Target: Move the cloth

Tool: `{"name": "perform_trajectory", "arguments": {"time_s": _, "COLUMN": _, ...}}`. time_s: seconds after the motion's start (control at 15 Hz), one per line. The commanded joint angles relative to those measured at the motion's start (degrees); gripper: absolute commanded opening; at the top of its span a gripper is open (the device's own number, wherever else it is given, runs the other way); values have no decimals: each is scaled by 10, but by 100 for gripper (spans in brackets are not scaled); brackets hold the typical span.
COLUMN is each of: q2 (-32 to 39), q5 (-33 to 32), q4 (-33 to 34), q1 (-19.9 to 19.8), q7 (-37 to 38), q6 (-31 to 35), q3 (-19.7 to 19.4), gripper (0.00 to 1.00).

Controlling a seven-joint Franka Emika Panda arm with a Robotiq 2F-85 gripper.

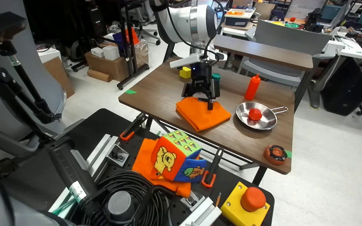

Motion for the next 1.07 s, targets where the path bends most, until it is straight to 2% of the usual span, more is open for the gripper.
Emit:
{"name": "perform_trajectory", "arguments": {"time_s": 0.0, "q2": 65, "q5": -62, "q4": 66, "q1": 8, "q7": -5, "q6": -80, "q3": -8, "gripper": 100}}
{"name": "perform_trajectory", "arguments": {"time_s": 0.13, "q2": 72, "q5": -96, "q4": 80, "q1": 14, "q7": -10, "q6": -108, "q3": -6, "gripper": 100}}
{"name": "perform_trajectory", "arguments": {"time_s": 0.27, "q2": 57, "q5": -109, "q4": 74, "q1": 16, "q7": -3, "q6": -93, "q3": 1, "gripper": 100}}
{"name": "perform_trajectory", "arguments": {"time_s": 0.4, "q2": 13, "q5": -80, "q4": 39, "q1": 3, "q7": 6, "q6": -33, "q3": 22, "gripper": 100}}
{"name": "perform_trajectory", "arguments": {"time_s": 0.8, "q2": -108, "q5": 39, "q4": -81, "q1": -23, "q7": -5, "q6": 49, "q3": 69, "gripper": 100}}
{"name": "perform_trajectory", "arguments": {"time_s": 1.0, "q2": -158, "q5": 104, "q4": -148, "q1": -46, "q7": -41, "q6": 84, "q3": 94, "gripper": 100}}
